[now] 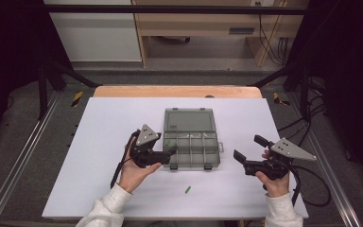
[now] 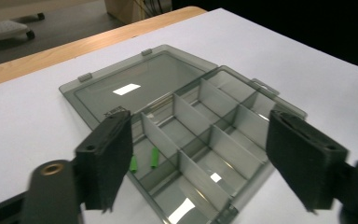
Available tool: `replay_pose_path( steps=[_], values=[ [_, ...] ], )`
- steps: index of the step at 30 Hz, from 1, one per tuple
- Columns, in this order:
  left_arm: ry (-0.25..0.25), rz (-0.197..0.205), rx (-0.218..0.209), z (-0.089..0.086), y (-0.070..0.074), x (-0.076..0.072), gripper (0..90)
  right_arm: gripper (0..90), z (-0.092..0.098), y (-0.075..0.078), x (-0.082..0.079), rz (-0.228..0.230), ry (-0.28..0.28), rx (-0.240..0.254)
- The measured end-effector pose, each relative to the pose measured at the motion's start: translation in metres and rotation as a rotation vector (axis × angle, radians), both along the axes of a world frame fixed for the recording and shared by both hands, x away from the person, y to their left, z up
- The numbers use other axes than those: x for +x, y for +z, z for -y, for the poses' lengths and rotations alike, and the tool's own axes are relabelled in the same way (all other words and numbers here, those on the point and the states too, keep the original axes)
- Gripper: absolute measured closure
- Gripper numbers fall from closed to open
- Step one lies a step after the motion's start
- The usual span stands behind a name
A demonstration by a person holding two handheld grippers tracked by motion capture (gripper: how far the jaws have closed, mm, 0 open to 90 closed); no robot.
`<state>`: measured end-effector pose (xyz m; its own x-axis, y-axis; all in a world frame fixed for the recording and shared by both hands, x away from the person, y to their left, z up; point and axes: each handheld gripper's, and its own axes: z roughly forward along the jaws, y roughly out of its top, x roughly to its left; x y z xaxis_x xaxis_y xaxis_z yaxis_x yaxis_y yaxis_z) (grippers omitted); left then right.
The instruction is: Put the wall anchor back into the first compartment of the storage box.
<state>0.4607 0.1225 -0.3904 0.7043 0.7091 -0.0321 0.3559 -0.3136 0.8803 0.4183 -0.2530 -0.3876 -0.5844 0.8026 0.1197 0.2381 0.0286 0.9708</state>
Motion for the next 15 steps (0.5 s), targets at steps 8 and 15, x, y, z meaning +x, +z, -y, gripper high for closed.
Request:
replay_pose_path(
  steps=[8,15],
  values=[
    [-0.026,-0.002,0.011,0.004,-0.005,-0.026,12.8,2.8,0.0,0.0,0.0,-0.003,0.0,0.003],
    [-0.059,-0.003,0.028,0.011,-0.01,-0.046,10.8,2.8,0.001,0.0,0.0,-0.001,0.0,0.003]
  ],
)
